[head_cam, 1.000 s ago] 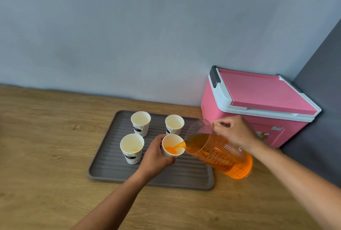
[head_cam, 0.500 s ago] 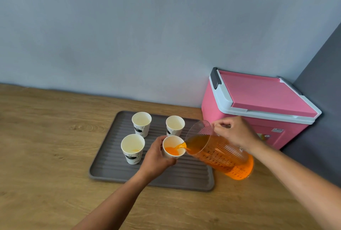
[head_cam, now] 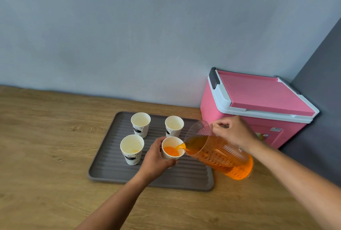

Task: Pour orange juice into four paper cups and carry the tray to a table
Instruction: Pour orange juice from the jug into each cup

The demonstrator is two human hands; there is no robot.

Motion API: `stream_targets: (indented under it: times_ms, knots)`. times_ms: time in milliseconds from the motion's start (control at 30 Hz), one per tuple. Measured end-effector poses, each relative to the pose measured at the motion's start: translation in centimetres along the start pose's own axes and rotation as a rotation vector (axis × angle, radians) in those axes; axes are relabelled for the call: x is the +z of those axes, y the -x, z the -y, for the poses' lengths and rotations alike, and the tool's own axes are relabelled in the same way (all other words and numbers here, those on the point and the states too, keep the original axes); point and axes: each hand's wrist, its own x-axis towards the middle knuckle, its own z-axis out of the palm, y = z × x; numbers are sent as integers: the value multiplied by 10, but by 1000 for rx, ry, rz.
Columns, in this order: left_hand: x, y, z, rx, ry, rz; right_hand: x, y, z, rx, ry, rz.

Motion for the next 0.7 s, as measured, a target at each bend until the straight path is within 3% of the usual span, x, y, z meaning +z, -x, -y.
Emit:
stream_targets:
  times_ms: [700]
  knots:
    - [3, -1, 3, -18, 18, -3, -1, -3, 4, 1, 1, 8]
